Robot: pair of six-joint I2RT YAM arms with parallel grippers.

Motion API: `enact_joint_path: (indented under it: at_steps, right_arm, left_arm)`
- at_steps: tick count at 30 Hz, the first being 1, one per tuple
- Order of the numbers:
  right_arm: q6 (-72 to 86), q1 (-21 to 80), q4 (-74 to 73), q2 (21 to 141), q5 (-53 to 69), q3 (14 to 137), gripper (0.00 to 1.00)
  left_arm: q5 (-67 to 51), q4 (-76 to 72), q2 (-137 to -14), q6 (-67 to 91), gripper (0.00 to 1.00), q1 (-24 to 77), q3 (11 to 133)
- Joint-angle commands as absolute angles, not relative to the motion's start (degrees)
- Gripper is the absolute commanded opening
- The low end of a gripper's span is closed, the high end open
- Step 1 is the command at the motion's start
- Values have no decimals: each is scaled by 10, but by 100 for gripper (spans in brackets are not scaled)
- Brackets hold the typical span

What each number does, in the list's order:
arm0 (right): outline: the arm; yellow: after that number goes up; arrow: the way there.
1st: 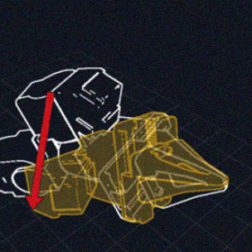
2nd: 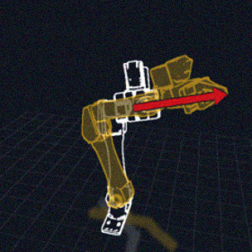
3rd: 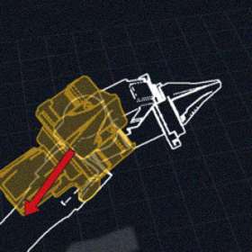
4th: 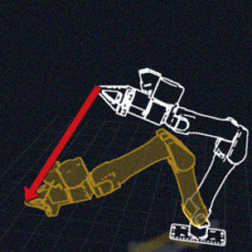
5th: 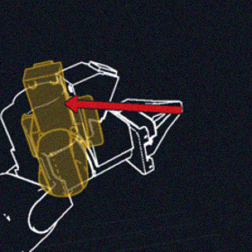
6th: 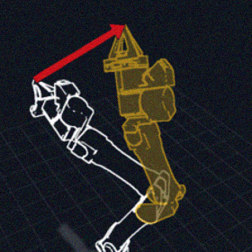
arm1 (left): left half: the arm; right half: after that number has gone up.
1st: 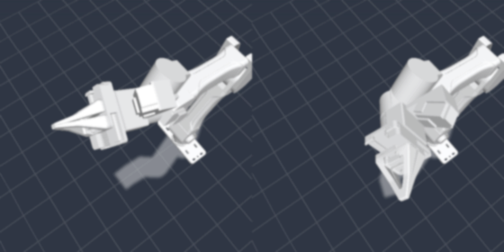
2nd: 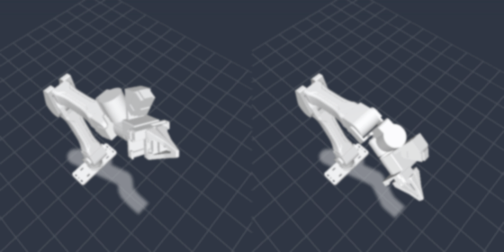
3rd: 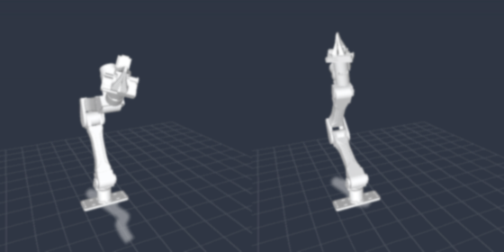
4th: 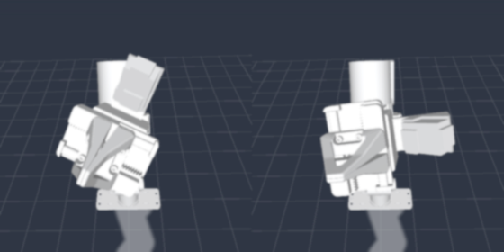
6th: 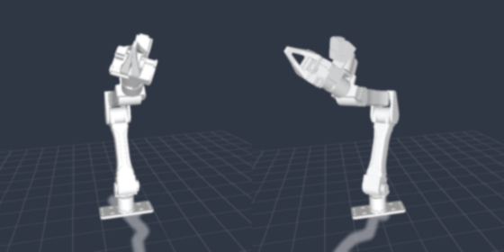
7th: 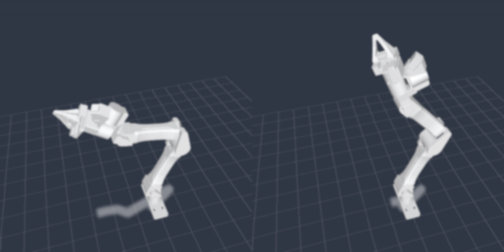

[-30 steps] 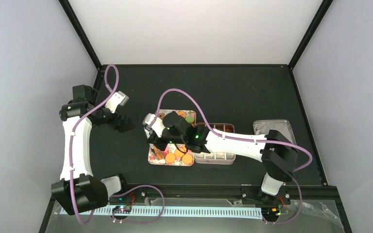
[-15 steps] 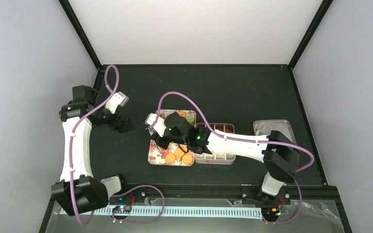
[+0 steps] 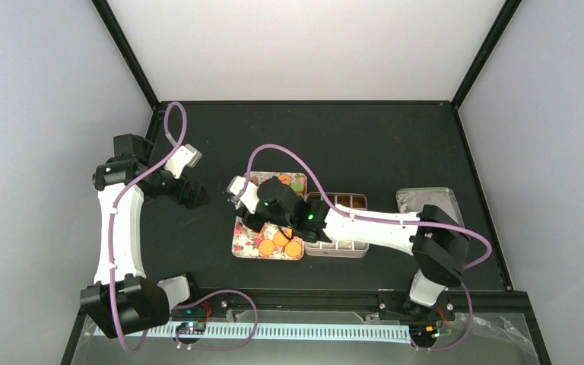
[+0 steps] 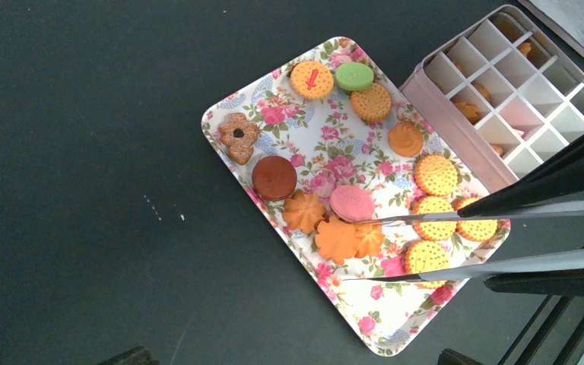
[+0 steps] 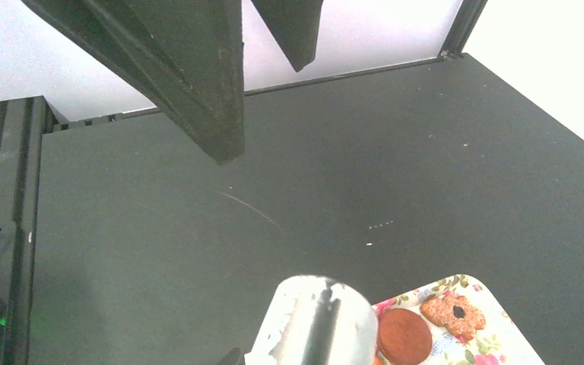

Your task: Pack the cookies

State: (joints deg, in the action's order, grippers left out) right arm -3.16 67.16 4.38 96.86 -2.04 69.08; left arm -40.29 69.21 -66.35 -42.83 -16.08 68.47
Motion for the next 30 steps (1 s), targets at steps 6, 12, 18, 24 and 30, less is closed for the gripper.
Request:
enact_joint_path:
  at_steps: [6,12,18,24,30]
  right_arm:
    - [-47,674,68,986,-70,690,32]
    - [-46,670,57,983,-76,671,31]
    - [-14,670,80,982,-26,653,30]
    - [1,664,72,982,-26,661,18]
    - [3,650,53,946,-24,664,7]
  left_arm:
    - [-403,707,-659,-443,99,-164,701]
    - [-407,704,-660,-442,99,-165,703]
    - [-410,704,-660,-443,99,-164,701]
    - [-406,704,-655,-446,99,-164,701]
    - [-413,704,-658,-443,99,-165,702]
